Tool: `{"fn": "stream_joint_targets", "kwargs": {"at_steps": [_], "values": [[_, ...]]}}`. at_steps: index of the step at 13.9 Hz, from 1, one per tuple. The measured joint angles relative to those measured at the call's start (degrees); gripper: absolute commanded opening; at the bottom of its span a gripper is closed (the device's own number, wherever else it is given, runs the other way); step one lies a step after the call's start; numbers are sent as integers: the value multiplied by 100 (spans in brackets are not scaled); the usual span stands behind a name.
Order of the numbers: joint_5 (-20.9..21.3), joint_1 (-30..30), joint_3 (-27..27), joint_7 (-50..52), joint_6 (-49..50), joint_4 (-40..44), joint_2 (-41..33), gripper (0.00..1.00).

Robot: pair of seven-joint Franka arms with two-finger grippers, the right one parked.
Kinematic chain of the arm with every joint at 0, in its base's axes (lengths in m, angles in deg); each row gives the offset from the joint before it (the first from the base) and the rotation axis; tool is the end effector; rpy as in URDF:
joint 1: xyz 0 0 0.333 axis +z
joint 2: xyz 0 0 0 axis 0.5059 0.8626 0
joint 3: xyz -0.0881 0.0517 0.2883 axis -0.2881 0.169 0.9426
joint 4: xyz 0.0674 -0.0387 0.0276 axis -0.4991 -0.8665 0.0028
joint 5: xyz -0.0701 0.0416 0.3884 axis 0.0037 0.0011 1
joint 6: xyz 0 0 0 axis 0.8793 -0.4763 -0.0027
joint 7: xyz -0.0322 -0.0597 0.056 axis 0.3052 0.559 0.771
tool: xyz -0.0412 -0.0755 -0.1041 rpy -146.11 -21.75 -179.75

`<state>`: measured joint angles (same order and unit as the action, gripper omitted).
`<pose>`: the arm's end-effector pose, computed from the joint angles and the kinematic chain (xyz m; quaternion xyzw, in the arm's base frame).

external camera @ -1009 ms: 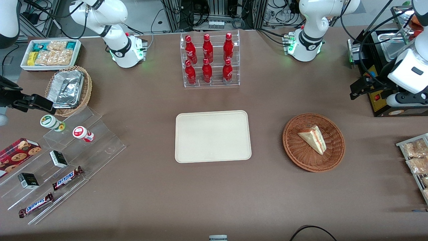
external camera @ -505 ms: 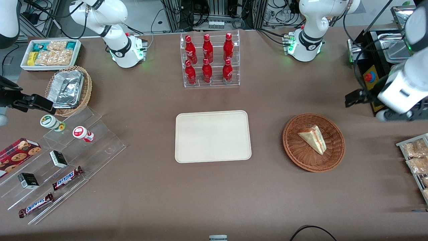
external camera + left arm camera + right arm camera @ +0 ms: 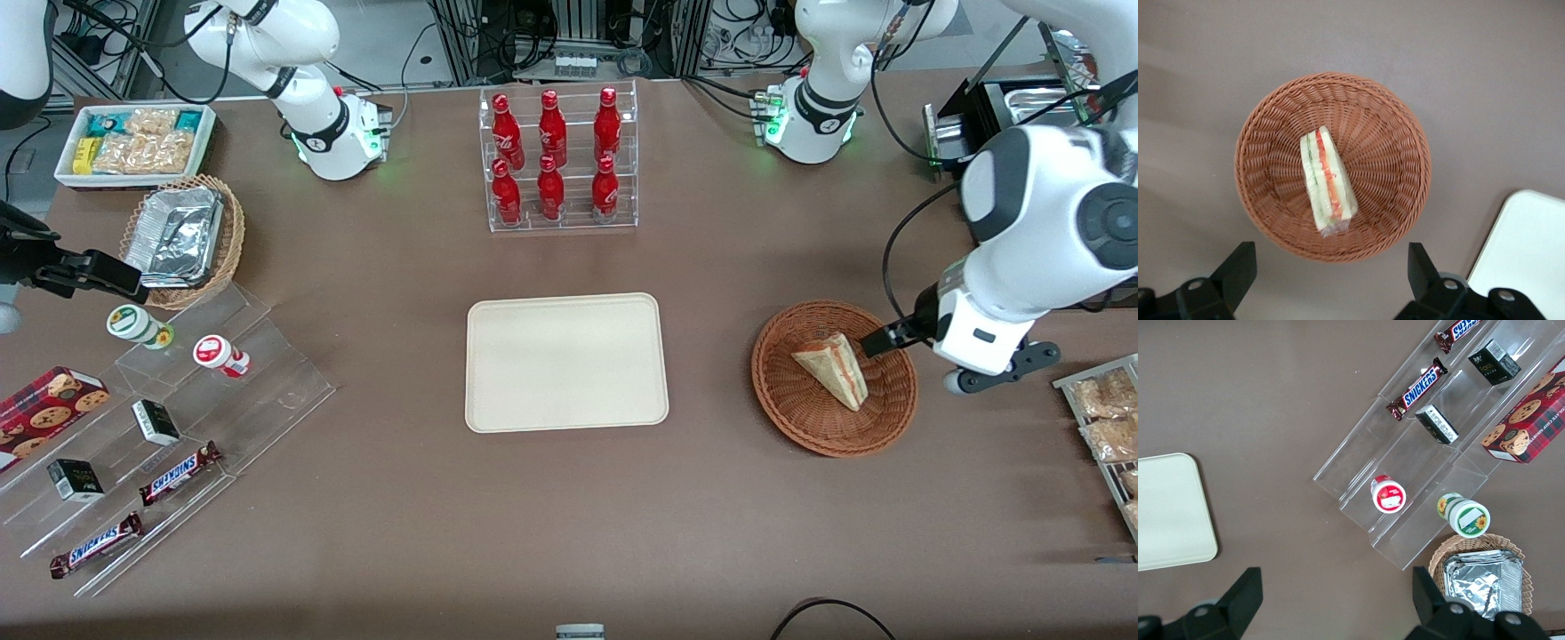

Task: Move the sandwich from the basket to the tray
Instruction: 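Move the left gripper over the sandwich in the wicker basket, then lower the left gripper and close it on the wrapped sandwich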

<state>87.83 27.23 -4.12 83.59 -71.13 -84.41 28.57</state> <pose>0.5965 -0.0711 0.4068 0.9806 0.1942 -0.0247 0.0031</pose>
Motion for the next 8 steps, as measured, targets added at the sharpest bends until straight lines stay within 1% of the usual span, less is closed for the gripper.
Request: {"fn": "stream_joint_targets", "kwargs": {"at_steps": [4,8], "values": [[63,-35,0,793,-941,-810,-10,100],[162,-82,0,1043,-1901,-1602,-14,100]]}}
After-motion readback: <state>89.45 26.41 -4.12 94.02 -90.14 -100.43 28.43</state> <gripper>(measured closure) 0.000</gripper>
